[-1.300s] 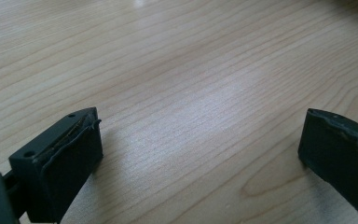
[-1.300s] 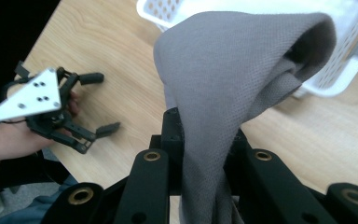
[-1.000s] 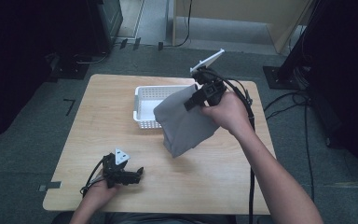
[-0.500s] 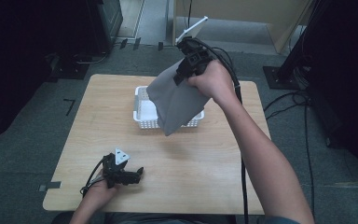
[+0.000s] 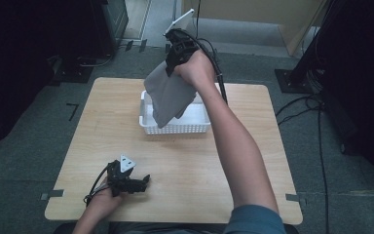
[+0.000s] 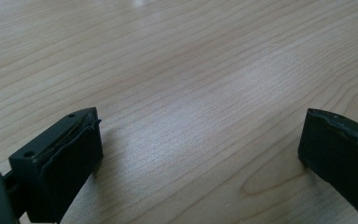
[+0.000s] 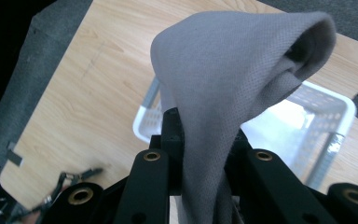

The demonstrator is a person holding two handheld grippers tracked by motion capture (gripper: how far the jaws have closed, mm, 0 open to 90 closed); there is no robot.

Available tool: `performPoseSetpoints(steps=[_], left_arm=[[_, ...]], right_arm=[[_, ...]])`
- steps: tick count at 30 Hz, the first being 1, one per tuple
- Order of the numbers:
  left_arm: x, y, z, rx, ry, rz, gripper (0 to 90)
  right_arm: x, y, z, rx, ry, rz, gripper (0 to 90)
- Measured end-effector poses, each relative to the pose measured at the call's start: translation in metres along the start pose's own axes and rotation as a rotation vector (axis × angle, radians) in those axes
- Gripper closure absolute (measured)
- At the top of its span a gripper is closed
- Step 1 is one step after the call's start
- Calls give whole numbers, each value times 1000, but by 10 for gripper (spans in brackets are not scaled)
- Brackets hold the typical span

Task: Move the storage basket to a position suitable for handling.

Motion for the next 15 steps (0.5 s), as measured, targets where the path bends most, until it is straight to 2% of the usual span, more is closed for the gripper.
performPoseSetpoints(steps=[4,8,11,15], left_arm=[[0,0,0,0,-3,-1,0],[0,0,0,-3,-2,-1,0],[0,0,0,-3,-1,2,0],[-1,0,0,-4,-3,1,0]], right_arm=[[14,-13,-6,14,-17,1,773],[24,-29,-6,42,-41,8,773],[25,-46,-1,51,-56,8,772],[20,-70,15,58,-90,6,772]])
Point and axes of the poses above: each handheld gripper's, and its own axes: y roughly backward along the jaws, x roughly out of its top, z roughly to its right, the point moved 6 cm from there along -y, roughly forward along the jaws, and after that the axes turned 5 degrees about -z, right-handed, at the moved point
